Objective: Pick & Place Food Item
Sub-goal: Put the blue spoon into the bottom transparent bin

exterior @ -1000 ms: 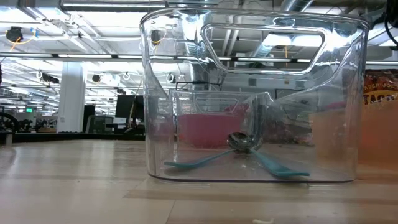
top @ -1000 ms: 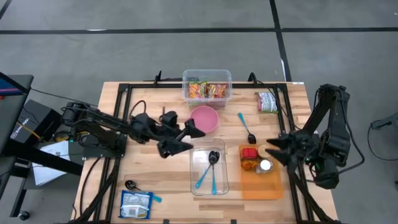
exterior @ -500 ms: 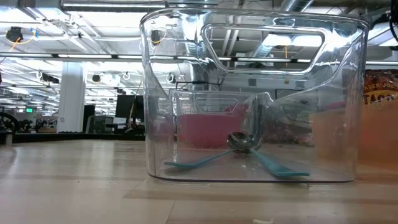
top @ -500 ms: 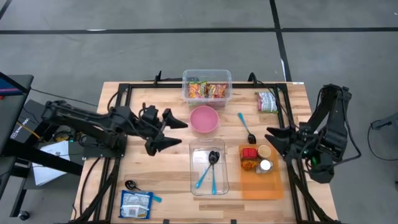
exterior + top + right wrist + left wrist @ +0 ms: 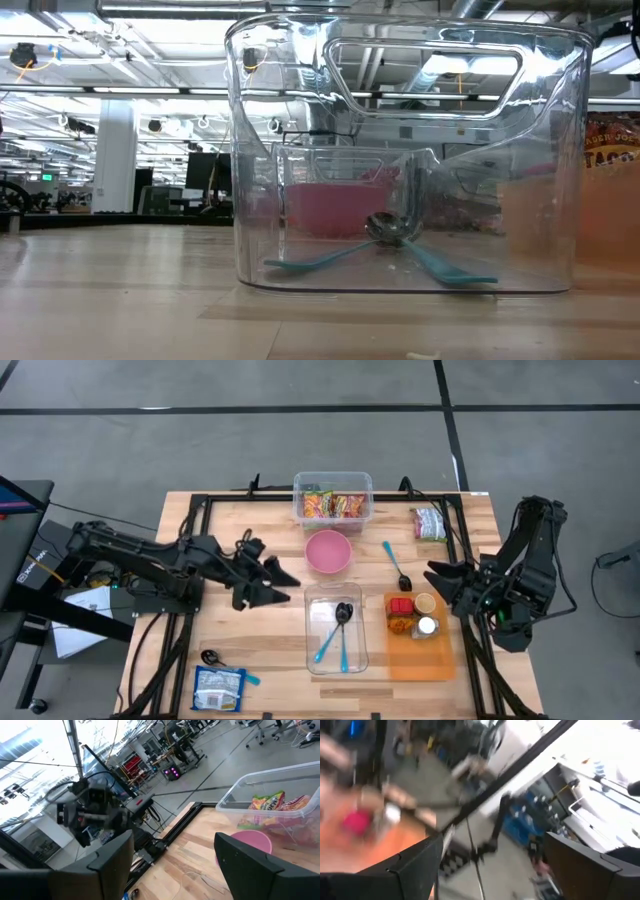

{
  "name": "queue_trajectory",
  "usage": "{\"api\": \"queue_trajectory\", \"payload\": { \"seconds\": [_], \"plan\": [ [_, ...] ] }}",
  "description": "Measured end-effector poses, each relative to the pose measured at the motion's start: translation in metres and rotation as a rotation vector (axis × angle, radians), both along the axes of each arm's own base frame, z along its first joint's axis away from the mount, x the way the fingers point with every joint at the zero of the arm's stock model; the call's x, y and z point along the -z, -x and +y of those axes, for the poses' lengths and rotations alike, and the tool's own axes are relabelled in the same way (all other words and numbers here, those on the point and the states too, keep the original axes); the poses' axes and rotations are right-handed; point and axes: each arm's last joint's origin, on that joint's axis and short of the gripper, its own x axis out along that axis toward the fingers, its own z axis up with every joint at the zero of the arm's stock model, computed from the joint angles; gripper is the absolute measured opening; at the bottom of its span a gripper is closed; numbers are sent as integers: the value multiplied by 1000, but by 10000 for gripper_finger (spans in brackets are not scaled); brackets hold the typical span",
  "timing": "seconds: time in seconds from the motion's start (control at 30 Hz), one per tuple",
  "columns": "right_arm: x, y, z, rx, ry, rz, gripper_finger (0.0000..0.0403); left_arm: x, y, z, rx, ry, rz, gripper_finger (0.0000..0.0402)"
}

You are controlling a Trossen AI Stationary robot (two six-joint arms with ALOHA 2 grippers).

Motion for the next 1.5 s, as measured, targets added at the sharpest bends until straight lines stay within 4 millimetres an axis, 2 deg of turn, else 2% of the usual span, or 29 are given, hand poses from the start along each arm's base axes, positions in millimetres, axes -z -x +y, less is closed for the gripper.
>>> {"api": "queue_trajectory", "payload": {
  "seconds": [0.2, 0.47, 0.6, 0.97, 1.27, 1.5],
  "plan": [
    [0, 0, 1, -6, -1, 2, 267, 25, 6, -16, 66, 128, 316, 337],
    [0, 0, 1, -12, -17, 2, 267, 37, 19, -41, 139, 220, 508, 337],
    [0, 0, 2, -20, -30, 7, 267, 48, 30, -53, 144, 294, 683, 337],
    [0, -1, 2, -22, -28, 10, 267, 85, 75, -69, -162, 483, 1236, 337],
    [0, -1, 2, -22, -24, 12, 267, 125, 97, -83, -300, 670, 1444, 337],
    [0, 0, 2, -22, -20, 15, 267, 153, 99, -92, -234, 784, 1461, 337]
  ]
}}
